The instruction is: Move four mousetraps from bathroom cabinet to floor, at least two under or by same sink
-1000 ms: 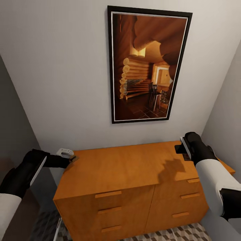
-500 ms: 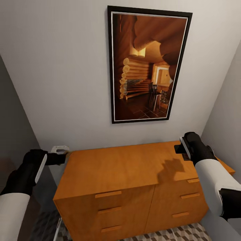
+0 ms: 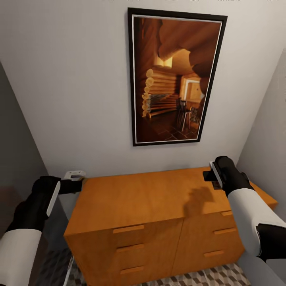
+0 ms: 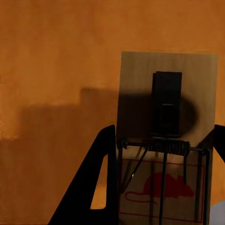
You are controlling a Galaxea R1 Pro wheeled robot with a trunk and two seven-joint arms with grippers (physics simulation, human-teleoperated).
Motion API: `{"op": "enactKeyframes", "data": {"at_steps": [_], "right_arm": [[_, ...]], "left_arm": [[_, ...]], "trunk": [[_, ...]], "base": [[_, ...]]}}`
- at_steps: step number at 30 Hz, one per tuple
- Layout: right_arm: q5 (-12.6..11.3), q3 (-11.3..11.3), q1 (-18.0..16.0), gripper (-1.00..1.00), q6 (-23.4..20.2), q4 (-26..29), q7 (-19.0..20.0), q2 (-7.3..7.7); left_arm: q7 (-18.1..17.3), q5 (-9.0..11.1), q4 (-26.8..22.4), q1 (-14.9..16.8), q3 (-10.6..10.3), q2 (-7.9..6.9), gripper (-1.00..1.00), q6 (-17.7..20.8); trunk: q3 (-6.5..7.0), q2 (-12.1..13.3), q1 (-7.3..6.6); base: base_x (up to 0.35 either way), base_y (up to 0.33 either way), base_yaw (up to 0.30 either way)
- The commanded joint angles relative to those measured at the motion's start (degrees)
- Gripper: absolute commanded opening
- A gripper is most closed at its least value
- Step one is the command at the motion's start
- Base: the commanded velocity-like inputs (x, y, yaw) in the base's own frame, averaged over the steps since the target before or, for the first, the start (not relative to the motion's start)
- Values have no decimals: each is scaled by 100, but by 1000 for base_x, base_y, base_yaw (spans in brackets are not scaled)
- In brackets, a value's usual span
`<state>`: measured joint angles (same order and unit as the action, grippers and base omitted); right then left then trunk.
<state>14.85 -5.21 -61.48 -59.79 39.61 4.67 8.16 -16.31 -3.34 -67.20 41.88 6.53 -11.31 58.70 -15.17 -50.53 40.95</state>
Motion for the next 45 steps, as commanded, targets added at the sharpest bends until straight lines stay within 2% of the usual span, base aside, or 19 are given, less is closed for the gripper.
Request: {"op": "enactKeyframes", "data": {"at_steps": [1,4,8,13,19,24,32,37,45], "right_arm": [[46,-14,-4,-100,-21,-5,46,-3],[29,-20,-4,-100,47,-51,47,-6],[-15,-23,17,-100,252,-68,63,-40],[-121,-24,171,-100,594,-44,147,-212],[-141,-22,314,-100,842,63,491,-309],[-142,-17,342,-100,888,196,715,-346],[-141,-19,352,-100,901,203,767,-369],[-122,-16,356,-100,907,190,771,-515],[-112,-15,356,-100,908,184,779,-589]], "left_arm": [[-48,-58,-42,5,10,35,-100,21],[-42,-65,-188,5,19,187,-100,38],[-39,-68,-258,5,25,311,-100,60],[-32,-70,-309,5,31,434,-100,71],[-31,-73,-378,5,35,458,-100,79],[-26,-77,-395,5,140,461,-100,80],[-14,-81,-398,5,194,489,-100,81],[40,-82,-393,-12,199,504,-100,80],[64,-77,-356,-37,199,514,-100,73]], "trunk": [[-8,-6,-1],[-8,-6,-1],[-8,-6,-1],[-8,-6,-1],[-8,-6,-1],[-8,-6,-1],[-8,-6,-1],[-8,-6,-1],[-8,-6,-1]], "base": [[-193,0,0],[-249,0,0],[-285,-20,0],[-299,-63,0],[-303,-76,0],[-304,-81,0],[-304,-92,0],[-304,-94,0],[-304,-93,0]]}}
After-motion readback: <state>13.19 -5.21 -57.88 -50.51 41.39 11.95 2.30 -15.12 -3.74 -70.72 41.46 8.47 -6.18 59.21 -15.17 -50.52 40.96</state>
